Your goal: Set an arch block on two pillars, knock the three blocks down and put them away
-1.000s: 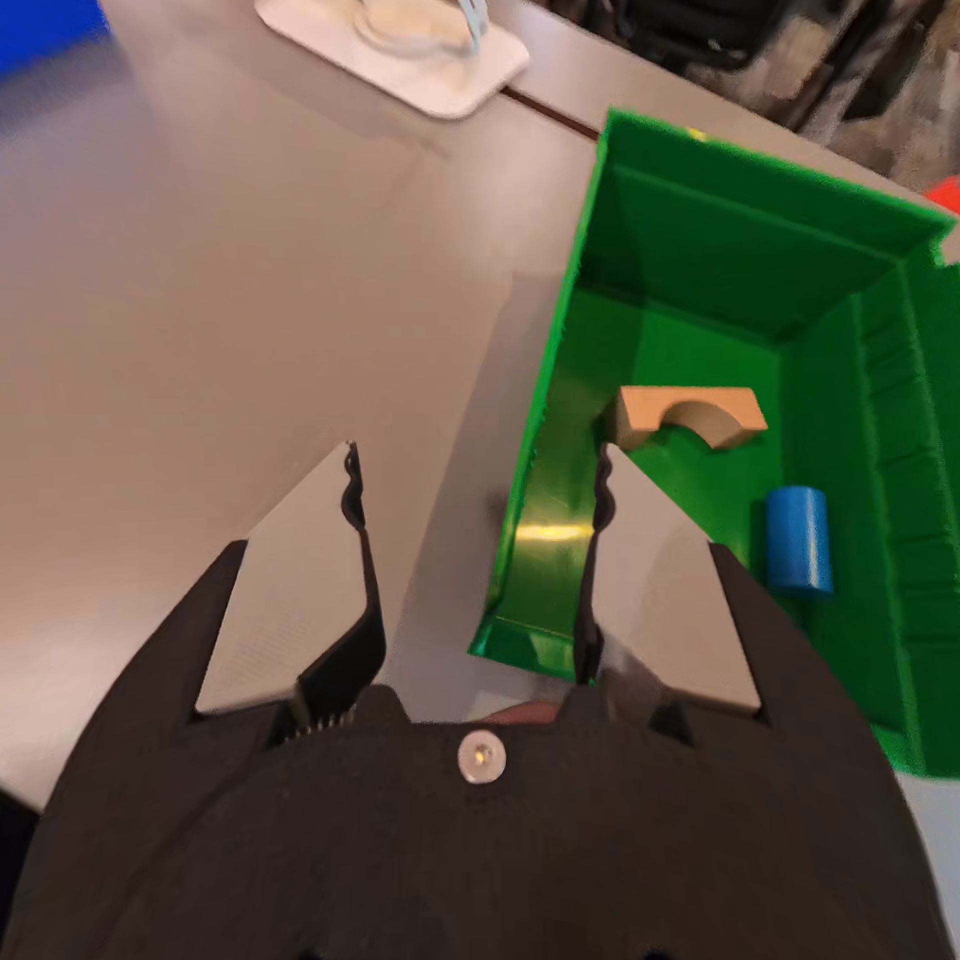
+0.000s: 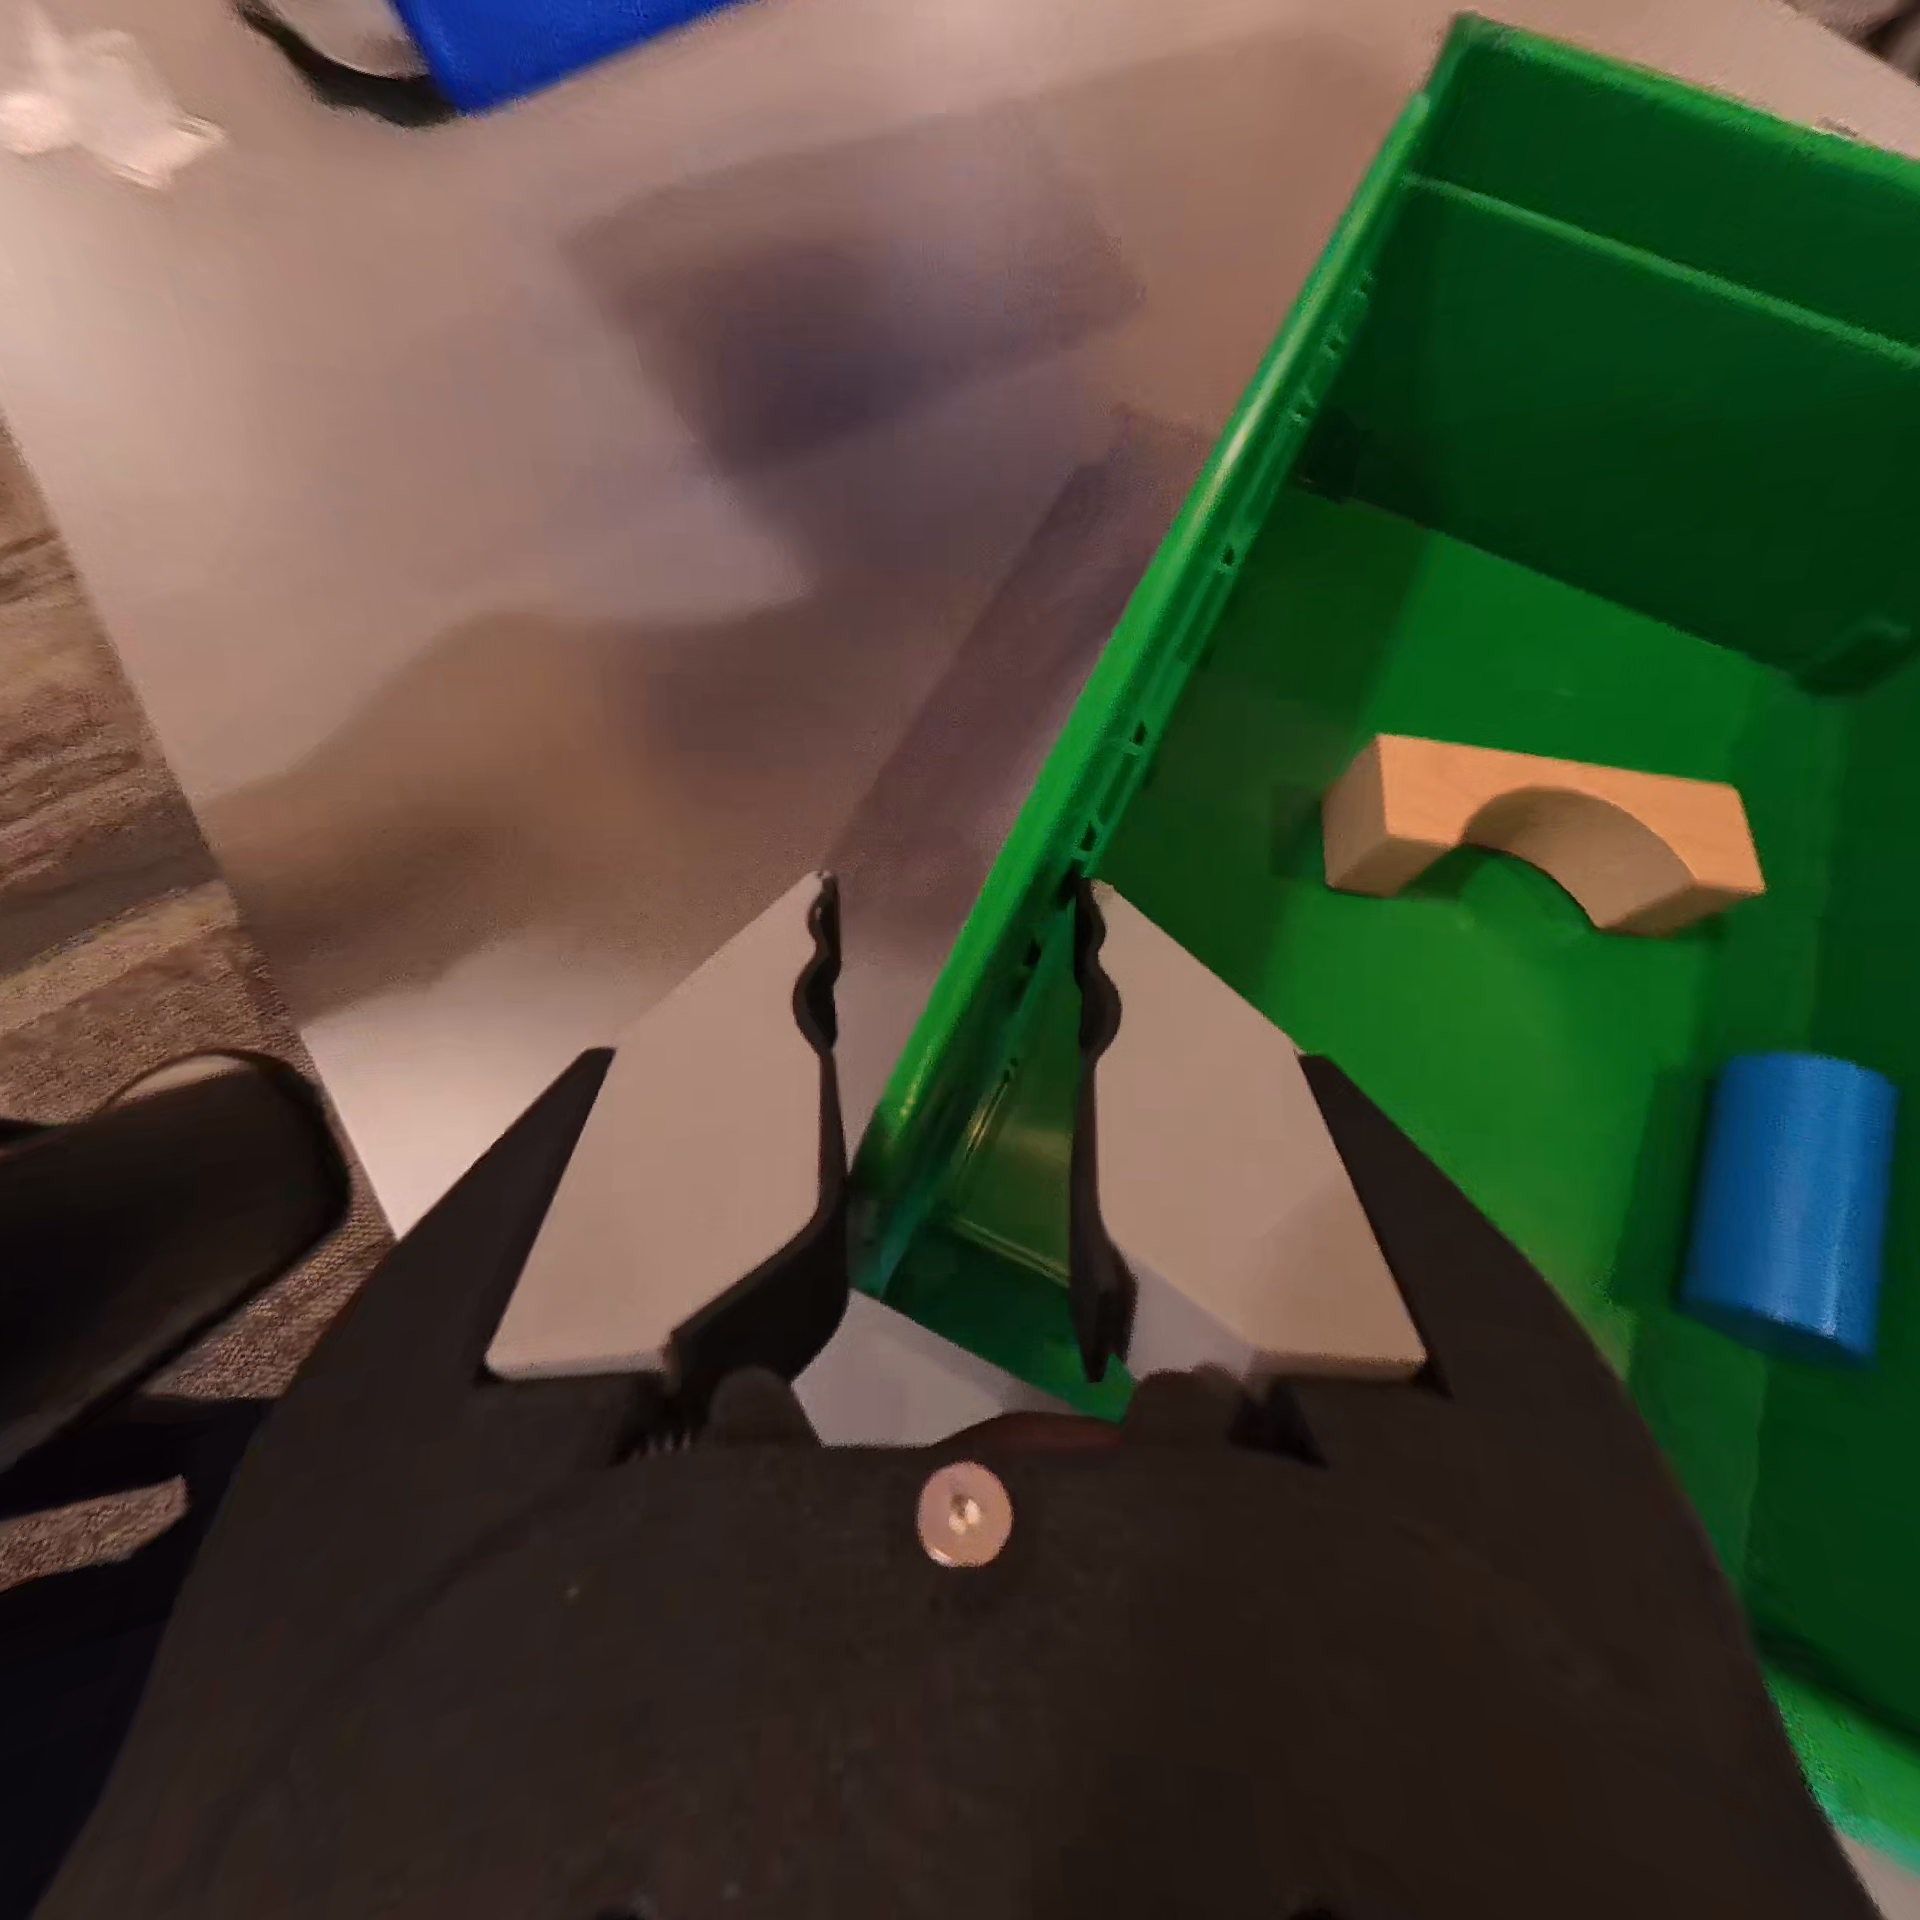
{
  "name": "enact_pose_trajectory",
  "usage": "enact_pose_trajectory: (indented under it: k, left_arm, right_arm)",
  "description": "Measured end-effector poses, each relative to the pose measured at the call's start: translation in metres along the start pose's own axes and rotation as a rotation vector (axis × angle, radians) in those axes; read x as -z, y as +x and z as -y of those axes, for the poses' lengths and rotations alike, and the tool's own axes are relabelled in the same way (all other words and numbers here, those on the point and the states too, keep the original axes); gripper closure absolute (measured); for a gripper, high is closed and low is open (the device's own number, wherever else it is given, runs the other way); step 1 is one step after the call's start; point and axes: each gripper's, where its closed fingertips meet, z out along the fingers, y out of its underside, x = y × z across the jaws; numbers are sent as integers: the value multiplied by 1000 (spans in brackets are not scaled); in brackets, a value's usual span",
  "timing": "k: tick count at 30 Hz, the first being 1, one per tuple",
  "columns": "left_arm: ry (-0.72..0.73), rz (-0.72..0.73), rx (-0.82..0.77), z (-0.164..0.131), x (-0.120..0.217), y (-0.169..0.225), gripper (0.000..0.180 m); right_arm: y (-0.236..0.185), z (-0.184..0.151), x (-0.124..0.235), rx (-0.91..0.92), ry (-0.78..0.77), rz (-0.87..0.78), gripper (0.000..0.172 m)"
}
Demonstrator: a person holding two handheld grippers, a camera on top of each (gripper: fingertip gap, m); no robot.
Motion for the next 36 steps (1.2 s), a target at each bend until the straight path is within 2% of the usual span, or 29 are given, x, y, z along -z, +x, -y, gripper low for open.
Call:
enact_pose_trajectory:
  k: [2, 3, 4, 6, 8, 10, 13, 15, 19, 23, 25, 29, 33, 36]
  left_arm:
    - [21, 20, 10, 6, 7, -10, 176]
    - [27, 33, 8, 8, 11, -15, 176]
    - [32, 49, 3, 9, 15, -20, 176]
    - [38, 76, -21, 11, 22, -28, 177]
    - [47, 92, -45, 12, 27, -35, 177]
    - [61, 95, -32, 15, 31, -39, 177]
    - [66, 80, -15, 17, 34, -39, 177]
    - [70, 66, -10, 19, 34, -36, 177]
    - [77, 56, -7, 22, 30, -29, 178]
    - [76, 53, -43, 25, 29, -19, 177]
    - [80, 44, -52, 26, 31, -15, 177]
    - [94, 28, -46, 28, 31, -12, 177]
    - [108, 43, -43, 29, 31, -13, 177]
    - [122, 56, -65, 33, 35, -14, 177]
  right_arm:
    - [-24, 26, -26, 58, -15, 54, 124]
    - [-31, 38, -31, 76, -11, 71, 129]
    - [-38, 50, -29, 85, 17, 93, 135]
    - [-47, 71, -8, 94, 100, 147, 134]
    - [-42, 74, 20, 122, 142, 173, 141]
    - [-19, 65, 45, 147, 136, 159, 145]
    - [69, 40, 76, 111, 129, -52, 149]
    - [122, 13, 86, 9, 118, -114, 150]
    - [135, -35, 60, -201, 56, 98, 146]
    - [117, -61, 20, -209, -45, 161, 135]
    - [99, -56, 7, -195, -48, 209, 134]
    - [92, -39, -18, -103, -47, 115, 132]
    - [57, -14, -48, -82, -48, 177, 141]
    - [33, 8, -74, -50, -31, 214, 136]
